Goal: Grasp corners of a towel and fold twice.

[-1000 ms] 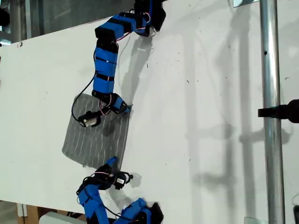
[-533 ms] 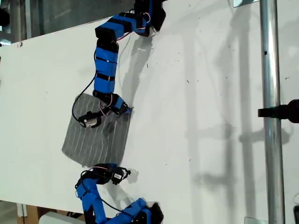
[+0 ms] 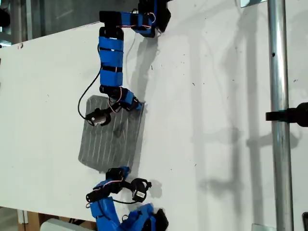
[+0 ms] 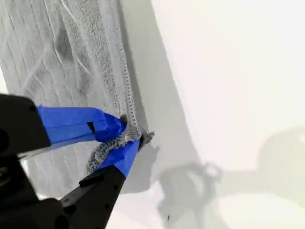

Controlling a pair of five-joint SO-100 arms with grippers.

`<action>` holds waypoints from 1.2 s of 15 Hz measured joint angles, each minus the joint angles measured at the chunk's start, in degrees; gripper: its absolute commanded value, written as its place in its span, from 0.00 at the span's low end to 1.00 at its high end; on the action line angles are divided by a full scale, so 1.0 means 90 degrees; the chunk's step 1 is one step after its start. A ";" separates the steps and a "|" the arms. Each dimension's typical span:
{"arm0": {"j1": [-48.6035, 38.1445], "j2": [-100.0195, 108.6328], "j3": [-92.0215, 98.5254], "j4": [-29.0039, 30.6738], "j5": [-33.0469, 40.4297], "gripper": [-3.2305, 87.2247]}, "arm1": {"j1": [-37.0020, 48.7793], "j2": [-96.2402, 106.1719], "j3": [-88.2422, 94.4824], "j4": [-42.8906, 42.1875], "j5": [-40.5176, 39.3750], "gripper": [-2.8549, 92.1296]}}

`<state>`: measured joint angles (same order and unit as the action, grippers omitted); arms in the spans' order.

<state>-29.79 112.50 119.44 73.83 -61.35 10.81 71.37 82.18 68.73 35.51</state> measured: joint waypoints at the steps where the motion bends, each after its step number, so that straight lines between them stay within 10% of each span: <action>1: 0.0654 0.0713 0.0400 -0.0156 -0.0381 0.02 | -0.0283 0.0361 0.0283 0.0156 0.0195 0.03; 10: 0.4414 0.1172 0.1221 -0.1768 -0.3389 0.02 | -0.2529 0.1924 0.1338 0.0586 0.2412 0.03; 18: 0.0127 -0.0010 -0.0537 -0.1064 0.1045 0.02 | 0.1406 0.1924 0.1045 0.0234 0.0166 0.03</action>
<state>-28.65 112.41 114.61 64.25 -51.94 23.47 88.68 91.58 70.84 37.00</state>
